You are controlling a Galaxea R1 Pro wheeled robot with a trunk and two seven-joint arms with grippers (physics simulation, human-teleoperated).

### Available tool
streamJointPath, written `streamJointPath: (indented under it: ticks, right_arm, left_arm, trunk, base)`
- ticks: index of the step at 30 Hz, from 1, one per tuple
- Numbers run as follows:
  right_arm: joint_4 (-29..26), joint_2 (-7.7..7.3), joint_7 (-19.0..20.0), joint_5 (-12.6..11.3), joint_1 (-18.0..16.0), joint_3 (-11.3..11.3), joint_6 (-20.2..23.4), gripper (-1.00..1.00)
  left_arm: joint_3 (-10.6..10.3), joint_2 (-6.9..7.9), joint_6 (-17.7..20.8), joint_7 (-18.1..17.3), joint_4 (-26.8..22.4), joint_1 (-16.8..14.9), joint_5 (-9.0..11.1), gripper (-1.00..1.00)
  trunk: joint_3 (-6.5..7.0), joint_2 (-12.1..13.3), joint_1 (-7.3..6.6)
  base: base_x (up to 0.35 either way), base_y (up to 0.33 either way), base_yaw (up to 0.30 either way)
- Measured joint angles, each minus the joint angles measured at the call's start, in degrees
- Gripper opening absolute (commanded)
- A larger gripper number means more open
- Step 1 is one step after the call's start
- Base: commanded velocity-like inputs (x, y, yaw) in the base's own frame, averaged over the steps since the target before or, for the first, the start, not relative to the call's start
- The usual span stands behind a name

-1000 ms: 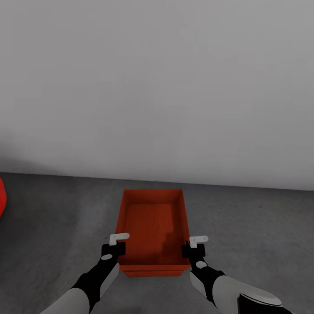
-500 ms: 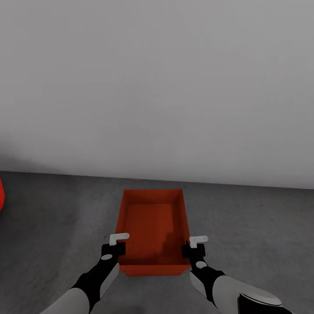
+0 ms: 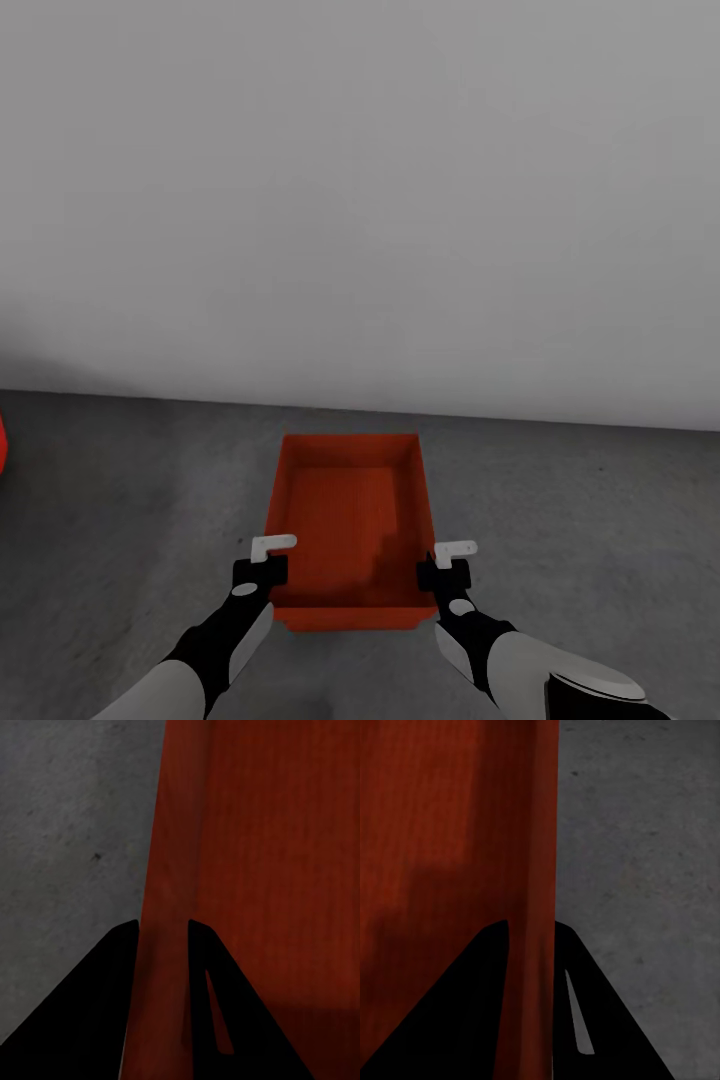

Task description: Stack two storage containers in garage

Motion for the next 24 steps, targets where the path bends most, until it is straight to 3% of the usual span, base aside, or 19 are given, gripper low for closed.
streamJointPath:
  ticks: [24]
  right_arm:
    - [0.0,0.00,0.0,0.0,0.0,0.0,-0.1,-1.00]
  left_arm:
    - [0.1,-0.06,0.0,0.1,-0.1,0.0,-0.2,-1.00]
  trunk:
    - [0.00,0.0,0.00]
  base:
    - [0.031,0.000,0.000]
